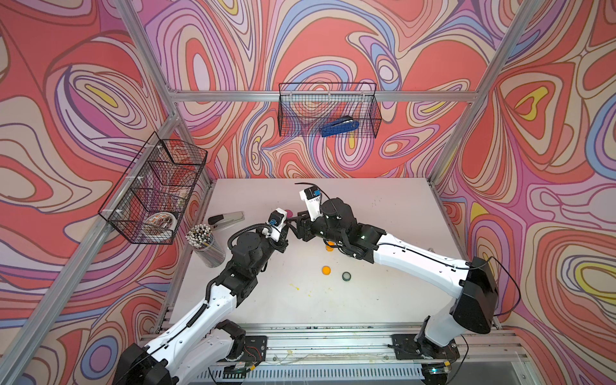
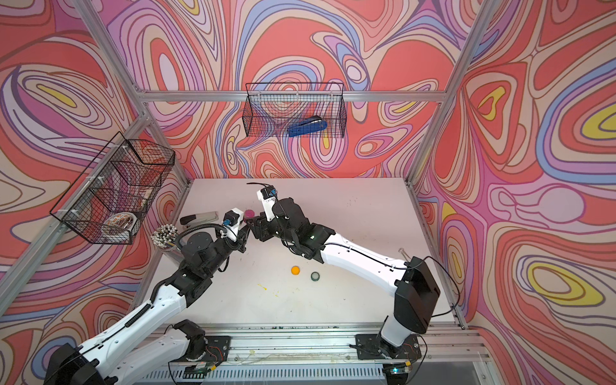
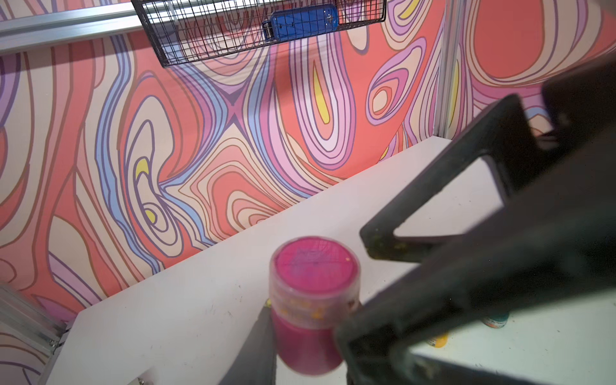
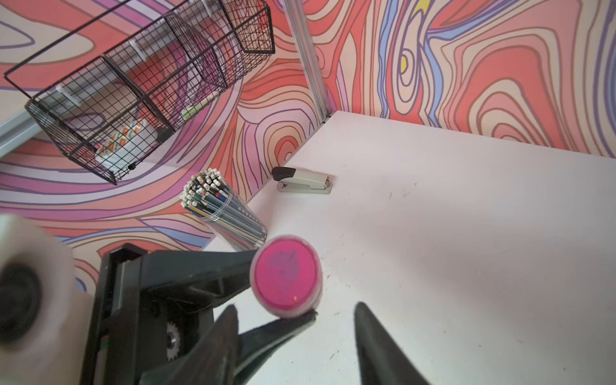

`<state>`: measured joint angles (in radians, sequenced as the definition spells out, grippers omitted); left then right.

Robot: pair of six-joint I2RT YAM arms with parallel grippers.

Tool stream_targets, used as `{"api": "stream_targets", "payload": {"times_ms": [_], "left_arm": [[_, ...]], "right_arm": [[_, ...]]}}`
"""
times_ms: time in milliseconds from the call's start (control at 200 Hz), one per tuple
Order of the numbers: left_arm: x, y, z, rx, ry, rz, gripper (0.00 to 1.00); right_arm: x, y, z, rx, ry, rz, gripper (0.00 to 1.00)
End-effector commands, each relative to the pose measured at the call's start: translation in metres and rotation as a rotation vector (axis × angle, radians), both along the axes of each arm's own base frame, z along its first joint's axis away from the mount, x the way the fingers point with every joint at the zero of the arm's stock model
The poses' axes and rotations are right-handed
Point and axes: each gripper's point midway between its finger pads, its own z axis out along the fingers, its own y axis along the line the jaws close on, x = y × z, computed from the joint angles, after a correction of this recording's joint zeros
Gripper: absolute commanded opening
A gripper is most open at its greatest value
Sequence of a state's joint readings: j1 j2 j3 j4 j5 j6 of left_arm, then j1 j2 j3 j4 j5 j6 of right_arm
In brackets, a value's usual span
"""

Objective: Close the paint jar lid
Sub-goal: Screw the lid onto the paint jar.

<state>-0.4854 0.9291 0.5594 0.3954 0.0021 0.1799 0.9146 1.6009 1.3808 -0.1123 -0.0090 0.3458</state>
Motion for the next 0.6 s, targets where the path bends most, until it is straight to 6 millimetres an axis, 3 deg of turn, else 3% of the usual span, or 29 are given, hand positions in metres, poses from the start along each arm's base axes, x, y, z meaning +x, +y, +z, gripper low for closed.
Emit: {"api": "stream_targets", "payload": {"times_ms": [0, 290, 596], "left_arm": [[-0.001, 0.003, 0.013, -0.038, -0.038, 0.016, 0.27], [-0.024, -0.002, 0.0, -0.018, 0.062, -0.07, 0.27], [-0.071, -0.03, 0.007, -0.013, 0.156, -0.345, 0.28]], "right_arm": [[-0.004, -0.024, 0.003, -0.075, -0.022, -0.053, 0.67], [0.0, -0.058, 0.022, -0.083, -0.076, -0.013, 0.74], [-0.035, -0.036, 0.032, -0.074, -0.124, 0.313, 0.72]]}}
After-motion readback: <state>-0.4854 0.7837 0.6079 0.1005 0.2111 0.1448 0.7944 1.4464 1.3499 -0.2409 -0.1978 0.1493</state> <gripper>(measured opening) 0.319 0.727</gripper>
